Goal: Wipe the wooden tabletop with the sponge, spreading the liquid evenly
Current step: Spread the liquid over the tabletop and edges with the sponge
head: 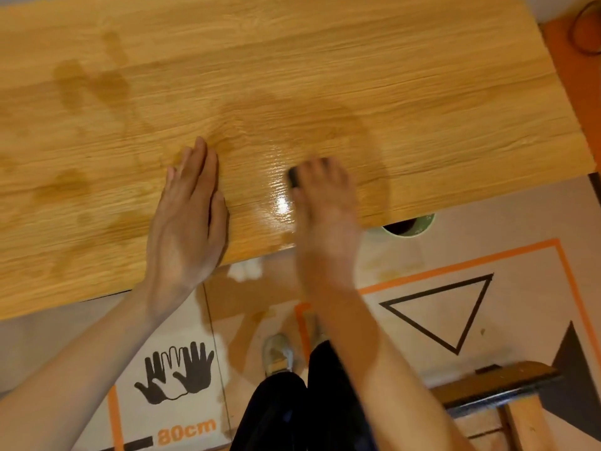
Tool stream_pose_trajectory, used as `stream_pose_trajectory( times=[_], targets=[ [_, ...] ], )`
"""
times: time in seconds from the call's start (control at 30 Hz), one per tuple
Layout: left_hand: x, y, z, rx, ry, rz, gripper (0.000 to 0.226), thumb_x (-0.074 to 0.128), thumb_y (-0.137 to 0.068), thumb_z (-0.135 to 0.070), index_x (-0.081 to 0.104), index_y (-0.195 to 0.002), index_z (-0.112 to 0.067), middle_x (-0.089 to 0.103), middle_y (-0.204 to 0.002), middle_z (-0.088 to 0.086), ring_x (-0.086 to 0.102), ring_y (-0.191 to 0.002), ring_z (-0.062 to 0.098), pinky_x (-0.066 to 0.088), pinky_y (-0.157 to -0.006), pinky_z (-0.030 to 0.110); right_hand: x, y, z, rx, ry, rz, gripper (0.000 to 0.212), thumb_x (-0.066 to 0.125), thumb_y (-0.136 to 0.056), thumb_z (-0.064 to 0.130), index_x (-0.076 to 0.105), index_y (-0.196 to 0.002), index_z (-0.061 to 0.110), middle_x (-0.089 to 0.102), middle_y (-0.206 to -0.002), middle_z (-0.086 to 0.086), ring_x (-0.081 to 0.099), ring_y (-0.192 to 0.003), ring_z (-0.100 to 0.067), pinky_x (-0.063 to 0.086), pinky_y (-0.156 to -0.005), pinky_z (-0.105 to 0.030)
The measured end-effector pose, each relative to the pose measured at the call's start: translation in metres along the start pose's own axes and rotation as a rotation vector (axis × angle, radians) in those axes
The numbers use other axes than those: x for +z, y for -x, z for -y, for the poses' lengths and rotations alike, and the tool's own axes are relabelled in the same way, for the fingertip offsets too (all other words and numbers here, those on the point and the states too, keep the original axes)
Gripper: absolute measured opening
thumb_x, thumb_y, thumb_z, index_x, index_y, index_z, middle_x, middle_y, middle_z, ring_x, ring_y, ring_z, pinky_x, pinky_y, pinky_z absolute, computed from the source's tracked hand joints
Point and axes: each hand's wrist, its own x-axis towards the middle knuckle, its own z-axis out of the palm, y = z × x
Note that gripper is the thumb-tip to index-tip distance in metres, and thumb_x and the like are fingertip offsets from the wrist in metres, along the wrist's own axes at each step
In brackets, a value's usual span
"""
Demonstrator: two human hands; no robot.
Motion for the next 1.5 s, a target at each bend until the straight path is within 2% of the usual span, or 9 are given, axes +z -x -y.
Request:
stream_pose_trajectory(
  times=[0.17,0.43,0.6,0.7,0.9,1.03,1.13,1.37,1.5],
  targets=[
    [0.001,0.0,0.001,-0.001,-0.044,0.025,0.051,0.031,-0.112,-0.021,0.026,-0.158,-0.001,0.016,-0.169,0.01,0.008,-0.158,0.022,0.005,-0.129,0.037,-0.003,0.009,0.003,-0.21,-0.078,0.22,0.037,0.052,-0.097,0.011,0.055,-0.134,0.007,0.049,-0.145,-0.007,0.035,-0.142,-0.025,0.017,-0.121,-0.038],
    [0.004,-0.002,0.003,0.031,-0.074,0.002,0.054,0.026,-0.11,-0.022,0.025,-0.158,0.001,0.017,-0.168,0.015,0.011,-0.158,0.028,0.002,-0.129,0.035,-0.061,-0.011,-0.07,0.423,-0.08,-0.171,0.036,0.049,-0.099,0.01,0.055,-0.133,0.004,0.046,-0.147,-0.01,0.033,-0.143,-0.023,0.021,-0.12,-0.034],
    [0.003,0.0,0.005,0.051,-0.078,0.0,0.053,0.026,-0.11,-0.023,0.026,-0.157,0.002,0.017,-0.168,0.015,0.011,-0.158,0.027,0.007,-0.129,0.038,0.004,0.031,0.031,-0.077,-0.133,0.072,0.029,0.061,-0.091,0.006,0.065,-0.119,0.0,0.062,-0.13,-0.015,0.049,-0.13,-0.033,0.029,-0.115,-0.038],
    [0.004,0.0,0.006,0.052,-0.09,0.0,0.053,0.025,-0.111,-0.024,0.025,-0.158,0.0,0.016,-0.169,0.013,0.01,-0.158,0.026,0.007,-0.129,0.037,-0.01,0.021,0.007,-0.236,-0.11,0.253,0.034,0.06,-0.093,0.01,0.062,-0.126,0.005,0.055,-0.139,-0.011,0.041,-0.138,-0.029,0.028,-0.117,-0.042],
    [0.006,-0.003,0.007,0.039,-0.105,-0.008,0.053,0.025,-0.11,-0.024,0.025,-0.158,0.0,0.016,-0.169,0.014,0.012,-0.157,0.028,0.002,-0.128,0.033,-0.048,-0.022,-0.049,0.193,-0.16,-0.013,0.032,0.06,-0.092,0.01,0.064,-0.124,0.009,0.056,-0.138,-0.006,0.041,-0.138,-0.019,0.019,-0.11,-0.012],
    [0.007,-0.002,0.007,0.031,-0.108,-0.018,0.053,0.026,-0.11,-0.023,0.025,-0.159,-0.002,0.016,-0.169,0.012,0.011,-0.158,0.026,0.001,-0.127,0.031,-0.009,0.001,-0.002,-0.156,-0.193,0.16,0.026,0.062,-0.09,0.01,0.068,-0.115,0.002,0.064,-0.127,-0.014,0.051,-0.128,-0.03,0.034,-0.113,-0.037],
    [0.007,-0.001,0.007,0.03,-0.103,-0.031,0.053,0.027,-0.11,-0.023,0.025,-0.159,-0.003,0.016,-0.169,0.011,0.011,-0.158,0.023,0.002,-0.126,0.029,-0.016,0.029,-0.018,-0.418,-0.12,0.271,0.031,0.06,-0.094,0.016,0.064,-0.122,0.003,0.06,-0.133,-0.012,0.047,-0.134,-0.03,0.034,-0.114,-0.041],
    [0.009,-0.001,0.009,0.02,-0.07,-0.036,0.055,0.028,-0.108,-0.022,0.025,-0.159,-0.003,0.017,-0.169,0.011,0.011,-0.157,0.024,0.001,-0.127,0.028,-0.055,0.026,-0.094,0.088,-0.092,-0.216,0.028,0.054,-0.097,0.015,0.065,-0.122,0.006,0.06,-0.133,-0.009,0.047,-0.134,-0.023,0.031,-0.116,-0.03],
    [0.008,-0.001,0.008,0.031,-0.078,-0.033,0.057,0.027,-0.106,-0.025,0.026,-0.159,-0.002,0.018,-0.168,0.014,0.013,-0.157,0.027,0.003,-0.127,0.033,-0.002,0.047,-0.023,-0.198,-0.094,-0.216,0.017,0.063,-0.089,0.003,0.072,-0.103,0.0,0.07,-0.113,-0.017,0.061,-0.115,-0.037,0.046,-0.102,-0.041]
  ],
)
